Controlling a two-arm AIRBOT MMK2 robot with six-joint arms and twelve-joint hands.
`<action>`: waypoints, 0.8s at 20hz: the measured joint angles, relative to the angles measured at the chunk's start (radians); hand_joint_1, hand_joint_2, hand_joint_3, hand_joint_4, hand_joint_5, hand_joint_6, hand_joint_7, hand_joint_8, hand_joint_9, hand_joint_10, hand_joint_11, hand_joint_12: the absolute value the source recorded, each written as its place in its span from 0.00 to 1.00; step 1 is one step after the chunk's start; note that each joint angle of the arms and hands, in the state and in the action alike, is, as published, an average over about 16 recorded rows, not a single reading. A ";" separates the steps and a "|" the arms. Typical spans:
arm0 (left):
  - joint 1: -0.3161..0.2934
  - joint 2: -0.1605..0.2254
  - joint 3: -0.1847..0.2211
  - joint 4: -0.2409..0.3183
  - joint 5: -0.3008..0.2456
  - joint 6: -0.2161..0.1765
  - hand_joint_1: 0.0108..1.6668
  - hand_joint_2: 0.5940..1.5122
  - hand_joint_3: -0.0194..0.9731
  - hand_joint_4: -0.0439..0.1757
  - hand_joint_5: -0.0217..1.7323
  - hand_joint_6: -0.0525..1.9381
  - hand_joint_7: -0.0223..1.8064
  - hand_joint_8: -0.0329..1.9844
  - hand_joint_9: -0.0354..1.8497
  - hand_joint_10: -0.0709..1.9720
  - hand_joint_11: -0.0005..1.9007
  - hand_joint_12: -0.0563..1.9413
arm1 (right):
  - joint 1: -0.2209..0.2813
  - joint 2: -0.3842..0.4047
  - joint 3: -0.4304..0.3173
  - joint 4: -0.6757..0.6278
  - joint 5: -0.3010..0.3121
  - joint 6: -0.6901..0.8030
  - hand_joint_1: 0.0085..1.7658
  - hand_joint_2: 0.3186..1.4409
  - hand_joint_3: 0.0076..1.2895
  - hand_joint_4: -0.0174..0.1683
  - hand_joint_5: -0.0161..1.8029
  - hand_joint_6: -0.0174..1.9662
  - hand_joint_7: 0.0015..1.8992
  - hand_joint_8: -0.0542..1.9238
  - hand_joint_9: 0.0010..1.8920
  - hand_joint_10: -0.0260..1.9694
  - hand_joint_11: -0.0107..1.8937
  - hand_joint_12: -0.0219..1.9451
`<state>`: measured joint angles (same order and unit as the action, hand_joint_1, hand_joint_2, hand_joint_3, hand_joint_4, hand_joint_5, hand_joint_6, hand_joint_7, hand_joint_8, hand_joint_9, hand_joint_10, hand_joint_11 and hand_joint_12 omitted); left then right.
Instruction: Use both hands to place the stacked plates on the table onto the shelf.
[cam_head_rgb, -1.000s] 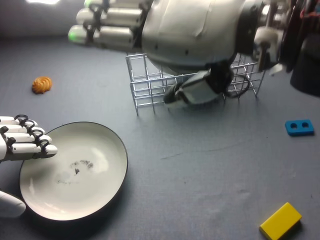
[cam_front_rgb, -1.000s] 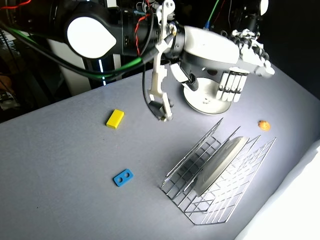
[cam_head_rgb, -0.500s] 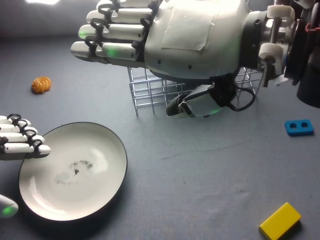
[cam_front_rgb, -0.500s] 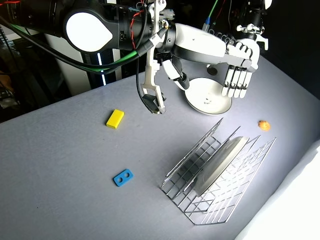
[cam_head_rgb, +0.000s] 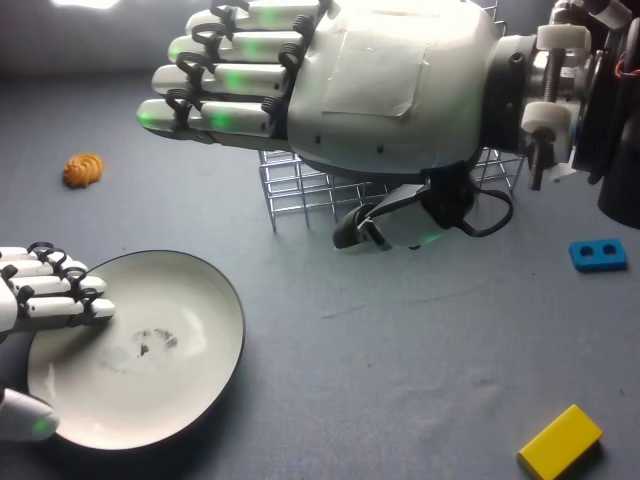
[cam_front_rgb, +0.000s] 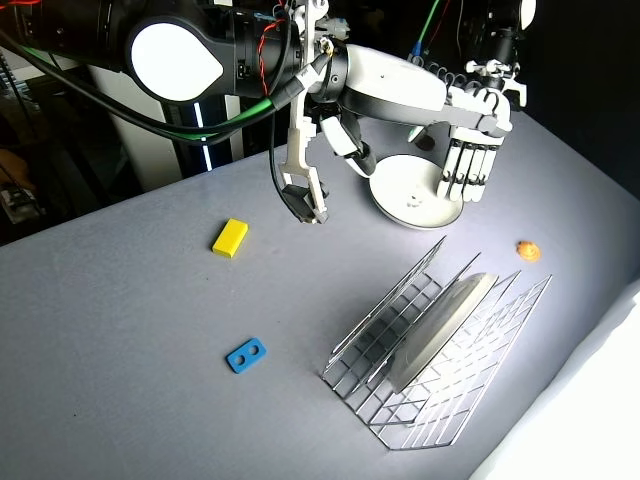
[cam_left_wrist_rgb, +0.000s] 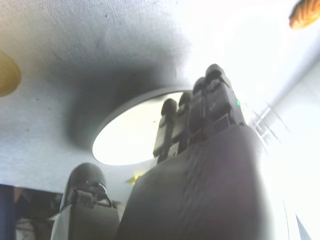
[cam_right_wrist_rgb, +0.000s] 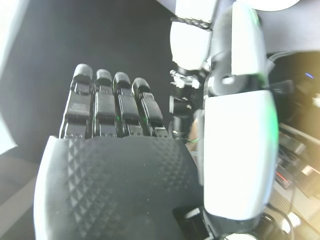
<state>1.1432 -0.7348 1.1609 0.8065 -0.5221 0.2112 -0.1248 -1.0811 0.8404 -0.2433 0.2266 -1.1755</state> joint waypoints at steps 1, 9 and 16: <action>0.005 -0.002 0.000 -0.008 0.007 0.000 0.00 0.59 0.03 0.22 0.04 0.03 0.01 0.01 0.02 0.03 0.01 0.03 | -0.001 0.001 -0.002 0.000 0.000 0.000 0.62 0.53 0.00 0.11 0.03 0.02 0.01 0.04 0.01 0.02 0.01 0.07; 0.045 -0.005 -0.020 -0.089 0.058 -0.009 0.00 0.59 0.03 0.20 0.03 0.02 0.01 0.01 0.03 0.03 0.01 0.03 | -0.010 0.006 -0.019 0.000 0.001 -0.002 0.62 0.54 0.00 0.11 0.03 0.02 0.01 0.03 0.01 0.03 0.01 0.09; 0.067 0.001 -0.045 -0.133 0.089 -0.016 0.00 0.60 0.03 0.18 0.02 0.02 0.01 0.01 0.03 0.03 0.01 0.03 | -0.044 -0.037 -0.004 0.001 0.003 -0.037 0.63 0.55 0.00 0.11 0.04 0.02 0.01 0.03 0.01 0.03 0.01 0.10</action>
<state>1.2106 -0.7343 1.1159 0.6731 -0.4335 0.1954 -0.1687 -1.1183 0.8367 -0.2421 0.2295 -1.2120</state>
